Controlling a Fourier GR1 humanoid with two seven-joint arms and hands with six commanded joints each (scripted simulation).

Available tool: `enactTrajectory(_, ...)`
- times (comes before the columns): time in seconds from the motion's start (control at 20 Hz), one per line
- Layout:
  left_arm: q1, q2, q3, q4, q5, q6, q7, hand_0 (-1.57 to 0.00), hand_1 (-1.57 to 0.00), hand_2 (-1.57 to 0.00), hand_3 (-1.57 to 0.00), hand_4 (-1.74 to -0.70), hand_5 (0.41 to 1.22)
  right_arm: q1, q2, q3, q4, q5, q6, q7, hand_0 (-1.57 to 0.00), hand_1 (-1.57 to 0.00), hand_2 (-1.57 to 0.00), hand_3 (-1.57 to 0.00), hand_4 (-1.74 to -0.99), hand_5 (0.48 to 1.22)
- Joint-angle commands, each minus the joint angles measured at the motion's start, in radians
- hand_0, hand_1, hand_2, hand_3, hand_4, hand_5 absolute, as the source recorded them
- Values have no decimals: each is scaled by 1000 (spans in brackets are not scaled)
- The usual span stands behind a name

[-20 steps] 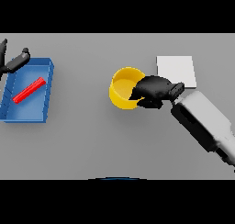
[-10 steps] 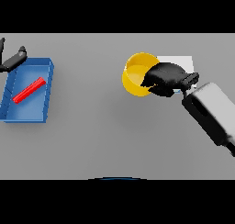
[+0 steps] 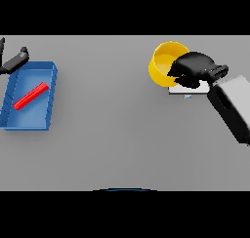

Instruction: Pick up the red beaker and tilt it to pour out 1 green nut into yellow bowl. Pick up the yellow bowl and place it on the metallic measuring scale.

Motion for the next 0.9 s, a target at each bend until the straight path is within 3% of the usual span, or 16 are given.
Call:
enactTrajectory(0.0, 7, 3, 1, -5, 3, 4, 7, 1, 1, 1, 1, -808, 752, 3, -2, 1, 4, -1, -6, -9, -1565, -1554, -1571, -1328, -1725, 1221)
enactTrajectory(0.1, 28, 22, 3, -35, 9, 14, 9, 1, 1, 1, 1, -816, 759, -4, -2, -14, 104, 17, -45, 27, -1557, -1497, -1550, -1415, -1727, 1221)
enactTrajectory(0.25, 32, 29, 8, -56, 18, 21, 24, 1, 1, 1, 1, -830, 767, -22, -3, -25, 201, 18, -76, 1, -1529, -1425, -1496, -1491, -1729, 1221)
enactTrajectory(0.6, 27, 31, 4, -56, 15, 20, 51, 1, 1, 1, 1, -846, 784, -19, 2, -17, 295, 26, -115, -25, -1427, -1248, -1354, -1554, -1730, 1221)
enactTrajectory(0.7, 33, 32, 3, -54, 19, 18, 56, 1, 1, 1, 1, -839, 786, -37, 11, -16, 326, 33, -118, -9, -1392, -1205, -1322, -1560, -1730, 1221)
enactTrajectory(0.85, 25, 27, 3, -41, 15, 12, 45, 1, 1, 1, 1, -840, 771, -32, 17, -18, 341, 25, -124, -12, -1417, -1230, -1402, -1536, -1728, 1221)
